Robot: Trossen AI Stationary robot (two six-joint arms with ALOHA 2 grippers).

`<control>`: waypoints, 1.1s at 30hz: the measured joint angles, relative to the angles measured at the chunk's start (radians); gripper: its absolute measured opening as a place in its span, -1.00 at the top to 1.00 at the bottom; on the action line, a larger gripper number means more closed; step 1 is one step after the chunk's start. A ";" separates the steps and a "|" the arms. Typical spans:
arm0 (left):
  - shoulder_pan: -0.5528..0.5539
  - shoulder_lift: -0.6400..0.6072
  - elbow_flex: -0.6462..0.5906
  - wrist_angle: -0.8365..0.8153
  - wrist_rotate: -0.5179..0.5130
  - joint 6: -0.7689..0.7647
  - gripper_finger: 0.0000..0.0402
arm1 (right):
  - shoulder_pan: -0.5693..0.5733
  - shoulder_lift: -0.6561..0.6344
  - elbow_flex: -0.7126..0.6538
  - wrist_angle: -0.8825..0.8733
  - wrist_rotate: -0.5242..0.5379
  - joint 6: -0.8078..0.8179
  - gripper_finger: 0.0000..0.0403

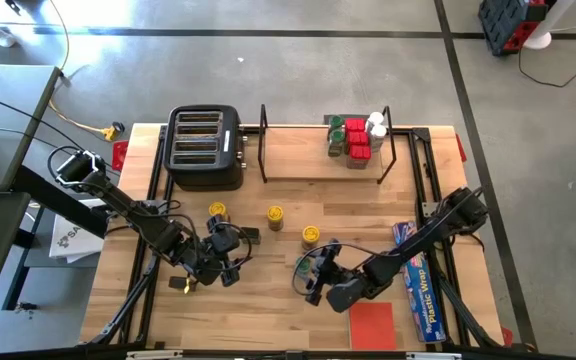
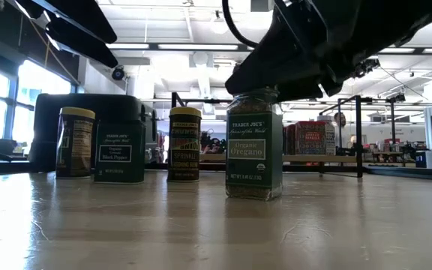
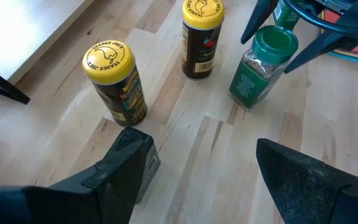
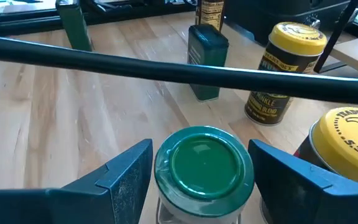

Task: Shelf spices
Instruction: Put the green seasoning bottle on the shelf aligned with the other green seasoning bottles

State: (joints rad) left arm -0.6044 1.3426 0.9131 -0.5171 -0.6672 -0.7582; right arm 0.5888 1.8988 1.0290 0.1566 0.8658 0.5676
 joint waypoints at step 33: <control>0.125 0.000 0.000 0.247 0.039 0.329 -0.50 | -0.671 -0.677 0.018 -0.614 -0.777 -0.802 0.04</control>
State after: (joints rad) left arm -0.4793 1.3426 0.9134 -0.2702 -0.6286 -0.4293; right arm -0.0826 1.2217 1.0473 -0.4570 0.0889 -0.2346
